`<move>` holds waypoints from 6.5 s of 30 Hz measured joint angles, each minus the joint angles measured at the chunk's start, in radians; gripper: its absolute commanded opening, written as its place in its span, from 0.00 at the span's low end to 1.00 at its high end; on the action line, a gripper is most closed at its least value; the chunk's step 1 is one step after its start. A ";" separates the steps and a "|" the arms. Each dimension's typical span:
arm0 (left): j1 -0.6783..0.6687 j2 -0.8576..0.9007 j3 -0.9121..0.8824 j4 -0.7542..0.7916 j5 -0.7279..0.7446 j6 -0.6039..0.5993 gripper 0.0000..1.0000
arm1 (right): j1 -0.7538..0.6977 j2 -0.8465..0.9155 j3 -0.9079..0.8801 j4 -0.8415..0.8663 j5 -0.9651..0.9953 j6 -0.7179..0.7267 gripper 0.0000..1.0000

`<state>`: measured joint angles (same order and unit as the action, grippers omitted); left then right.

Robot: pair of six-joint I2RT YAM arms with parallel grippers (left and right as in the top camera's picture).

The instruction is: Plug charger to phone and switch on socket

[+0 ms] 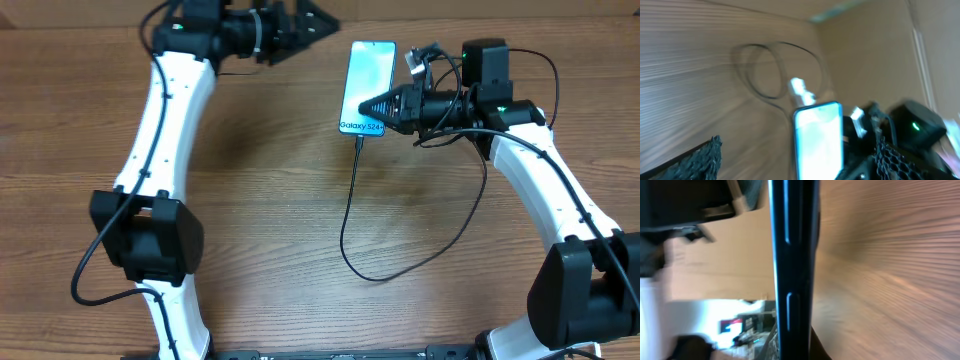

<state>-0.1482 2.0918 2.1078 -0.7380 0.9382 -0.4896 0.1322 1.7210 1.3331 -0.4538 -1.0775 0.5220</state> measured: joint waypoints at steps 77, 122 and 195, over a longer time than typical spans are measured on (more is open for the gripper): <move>0.127 0.000 0.000 -0.310 -0.734 0.001 0.99 | 0.202 0.442 0.623 -0.734 0.937 -0.209 0.75; 0.127 0.000 0.000 -0.310 -0.734 0.001 1.00 | -0.652 0.443 0.409 -0.689 1.184 -0.082 1.00; 0.127 0.000 0.000 -0.310 -0.734 0.001 1.00 | -0.578 0.444 0.541 -0.824 1.029 -0.340 1.00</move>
<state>-0.0216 2.0918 2.1078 -1.0477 0.2043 -0.4889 -0.4454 2.1651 1.8740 -1.2774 -0.0486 0.1825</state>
